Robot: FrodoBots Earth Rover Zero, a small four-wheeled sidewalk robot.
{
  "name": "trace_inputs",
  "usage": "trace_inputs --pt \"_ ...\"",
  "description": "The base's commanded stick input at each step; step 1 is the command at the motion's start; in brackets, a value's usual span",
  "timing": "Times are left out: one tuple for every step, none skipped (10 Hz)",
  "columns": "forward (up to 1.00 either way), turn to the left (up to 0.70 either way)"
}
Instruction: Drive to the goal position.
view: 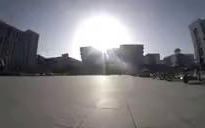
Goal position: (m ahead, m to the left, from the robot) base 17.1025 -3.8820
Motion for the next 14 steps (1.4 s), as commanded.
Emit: trace_inputs --pt "1.00 0.04" --pt "1.00 0.04" --pt "1.00 0.04" --pt "1.00 0.04" --pt "1.00 0.04" --pt "1.00 0.04" --pt "1.00 0.04" --pt "1.00 0.04" --pt "1.00 0.04" --pt "1.00 0.04" --pt "1.00 0.04" --pt "1.00 0.04" --pt "1.00 0.04" --pt "1.00 0.04"
